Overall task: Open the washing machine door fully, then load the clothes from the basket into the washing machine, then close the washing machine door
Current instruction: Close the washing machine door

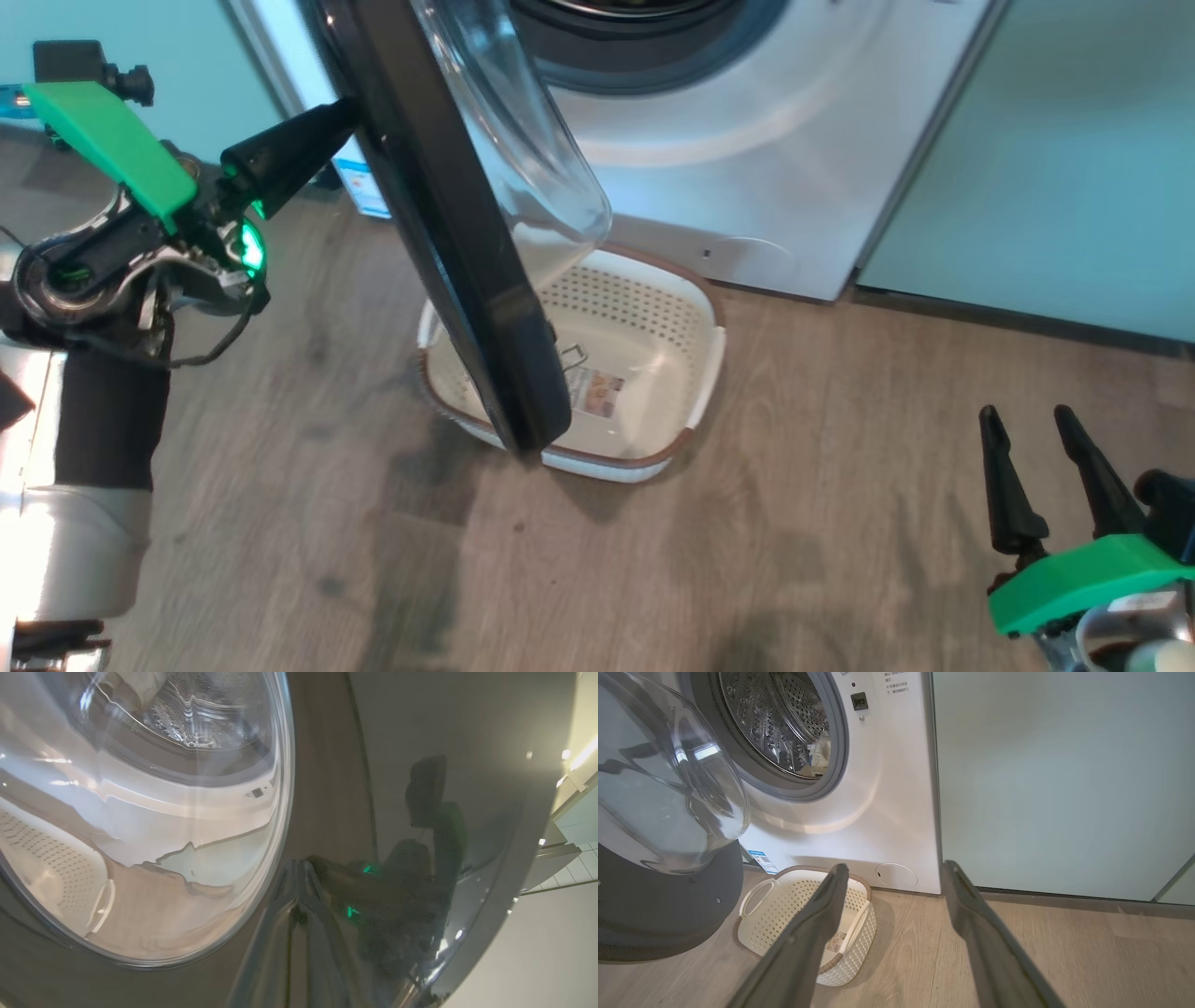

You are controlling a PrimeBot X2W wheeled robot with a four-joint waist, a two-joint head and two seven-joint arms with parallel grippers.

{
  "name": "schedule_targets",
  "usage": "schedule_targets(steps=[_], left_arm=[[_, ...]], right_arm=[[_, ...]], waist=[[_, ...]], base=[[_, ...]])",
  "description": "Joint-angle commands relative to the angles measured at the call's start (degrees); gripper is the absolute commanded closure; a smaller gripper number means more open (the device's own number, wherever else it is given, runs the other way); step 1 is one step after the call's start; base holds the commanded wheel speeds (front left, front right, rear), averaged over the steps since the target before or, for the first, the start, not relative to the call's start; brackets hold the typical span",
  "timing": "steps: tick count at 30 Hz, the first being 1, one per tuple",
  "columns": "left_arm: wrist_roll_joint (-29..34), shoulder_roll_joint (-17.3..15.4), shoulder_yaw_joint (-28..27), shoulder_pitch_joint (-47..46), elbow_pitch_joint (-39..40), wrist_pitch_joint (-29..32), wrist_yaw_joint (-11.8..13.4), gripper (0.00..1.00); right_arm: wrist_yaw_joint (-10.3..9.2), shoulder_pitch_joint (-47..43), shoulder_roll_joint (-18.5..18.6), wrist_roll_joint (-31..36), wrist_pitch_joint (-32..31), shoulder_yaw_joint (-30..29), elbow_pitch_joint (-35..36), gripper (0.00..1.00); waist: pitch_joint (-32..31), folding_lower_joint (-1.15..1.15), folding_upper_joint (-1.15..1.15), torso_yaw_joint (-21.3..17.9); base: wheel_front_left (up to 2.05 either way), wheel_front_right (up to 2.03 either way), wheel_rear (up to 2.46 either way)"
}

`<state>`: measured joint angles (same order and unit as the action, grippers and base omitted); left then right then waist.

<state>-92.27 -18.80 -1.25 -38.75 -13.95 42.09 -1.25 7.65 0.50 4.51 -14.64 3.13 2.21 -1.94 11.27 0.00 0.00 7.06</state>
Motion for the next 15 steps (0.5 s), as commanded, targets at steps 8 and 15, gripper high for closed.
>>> schedule_targets(steps=[8,15], left_arm=[[2.2,-1.1,-1.7,-2.9,0.1,-2.6,-0.7,1.00],[3.3,-0.7,-2.2,-5.2,-3.5,-5.0,-1.8,1.00]], right_arm=[[-0.16,2.8,-0.6,-0.5,1.5,1.7,0.8,0.00],[-0.16,3.4,-0.8,-0.8,2.2,2.2,0.0,0.00]], waist=[[0.5,0.00,0.00,-5.6],[1.2,0.00,0.00,-9.8]], base=[[0.00,0.00,0.00],[0.00,0.00,0.00]])
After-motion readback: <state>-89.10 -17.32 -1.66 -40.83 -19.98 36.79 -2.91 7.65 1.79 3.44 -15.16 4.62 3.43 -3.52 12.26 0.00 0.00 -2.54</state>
